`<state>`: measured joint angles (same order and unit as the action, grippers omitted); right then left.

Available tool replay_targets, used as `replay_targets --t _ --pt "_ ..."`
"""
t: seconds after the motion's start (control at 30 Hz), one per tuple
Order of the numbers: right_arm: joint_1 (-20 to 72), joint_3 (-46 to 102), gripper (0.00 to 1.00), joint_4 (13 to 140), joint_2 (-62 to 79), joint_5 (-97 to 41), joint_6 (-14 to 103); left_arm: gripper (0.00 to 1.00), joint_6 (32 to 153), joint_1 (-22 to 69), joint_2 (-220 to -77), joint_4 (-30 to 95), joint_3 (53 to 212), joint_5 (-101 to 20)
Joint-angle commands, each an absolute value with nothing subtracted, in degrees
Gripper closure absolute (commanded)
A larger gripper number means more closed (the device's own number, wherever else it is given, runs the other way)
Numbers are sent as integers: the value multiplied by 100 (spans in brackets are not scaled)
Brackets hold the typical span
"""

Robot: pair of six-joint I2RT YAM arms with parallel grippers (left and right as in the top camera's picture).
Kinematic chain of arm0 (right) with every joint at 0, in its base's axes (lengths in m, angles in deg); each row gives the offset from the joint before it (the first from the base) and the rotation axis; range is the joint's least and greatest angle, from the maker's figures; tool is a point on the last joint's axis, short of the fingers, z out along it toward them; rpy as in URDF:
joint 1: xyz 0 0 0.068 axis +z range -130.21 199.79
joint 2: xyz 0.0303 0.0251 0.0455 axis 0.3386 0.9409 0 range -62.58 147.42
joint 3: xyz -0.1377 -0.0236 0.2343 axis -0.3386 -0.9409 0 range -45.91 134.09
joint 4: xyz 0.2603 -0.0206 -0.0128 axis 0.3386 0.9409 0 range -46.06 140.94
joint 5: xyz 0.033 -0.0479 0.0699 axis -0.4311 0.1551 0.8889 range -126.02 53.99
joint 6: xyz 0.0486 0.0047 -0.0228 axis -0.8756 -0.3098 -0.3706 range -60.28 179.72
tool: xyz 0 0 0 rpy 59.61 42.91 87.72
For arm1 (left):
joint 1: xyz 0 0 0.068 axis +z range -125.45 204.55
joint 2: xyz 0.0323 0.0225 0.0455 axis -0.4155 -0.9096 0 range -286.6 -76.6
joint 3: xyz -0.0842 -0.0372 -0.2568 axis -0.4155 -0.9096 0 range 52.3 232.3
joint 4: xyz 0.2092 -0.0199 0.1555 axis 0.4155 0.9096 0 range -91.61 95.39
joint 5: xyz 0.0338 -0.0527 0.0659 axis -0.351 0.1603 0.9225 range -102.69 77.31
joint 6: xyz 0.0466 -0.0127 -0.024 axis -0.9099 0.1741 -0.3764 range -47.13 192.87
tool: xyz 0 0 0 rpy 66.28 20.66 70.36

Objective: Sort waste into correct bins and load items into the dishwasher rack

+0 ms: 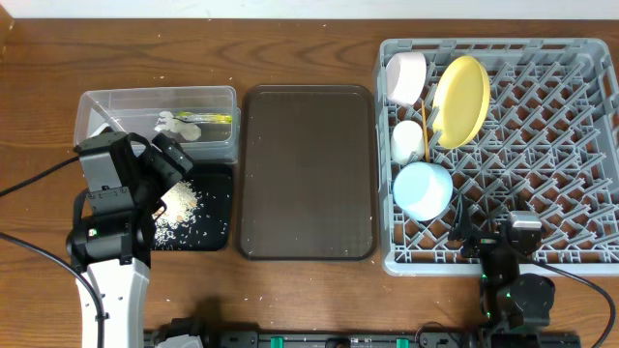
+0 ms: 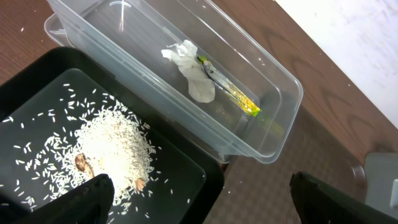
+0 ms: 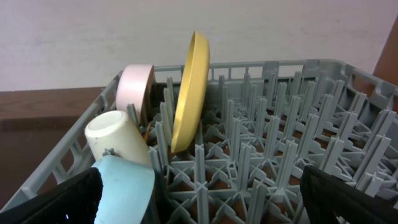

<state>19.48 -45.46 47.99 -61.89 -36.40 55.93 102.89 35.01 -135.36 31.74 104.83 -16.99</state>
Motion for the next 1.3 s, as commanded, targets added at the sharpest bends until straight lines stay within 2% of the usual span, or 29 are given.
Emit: replay_targets --t 0.0,0.57,0.97,1.0,1.03,1.27 --pt "1906 -4561 1 4821 -6226 -3596 5680 7 10276 3525 -13543 3202 10605 -1671" --pt "1906 -4561 1 4821 -6226 -3594 5680 6 10276 3521 -13211 3246 10380 -1563" --pt "1906 -4561 1 4821 -6226 -3594 5680 6 10475 3083 -10468 3585 8479 -1845" --pt "1906 -4561 1 4821 -6226 -3594 5680 2 10473 3011 -10203 3585 8308 -1845" --pt "1906 -4561 1 4821 -6226 -3596 5683 2 10471 2944 -9947 3565 8144 -1837" --pt "1906 -4561 1 4821 -6226 -3596 5680 2 10466 2758 -8463 2603 7108 -1537"
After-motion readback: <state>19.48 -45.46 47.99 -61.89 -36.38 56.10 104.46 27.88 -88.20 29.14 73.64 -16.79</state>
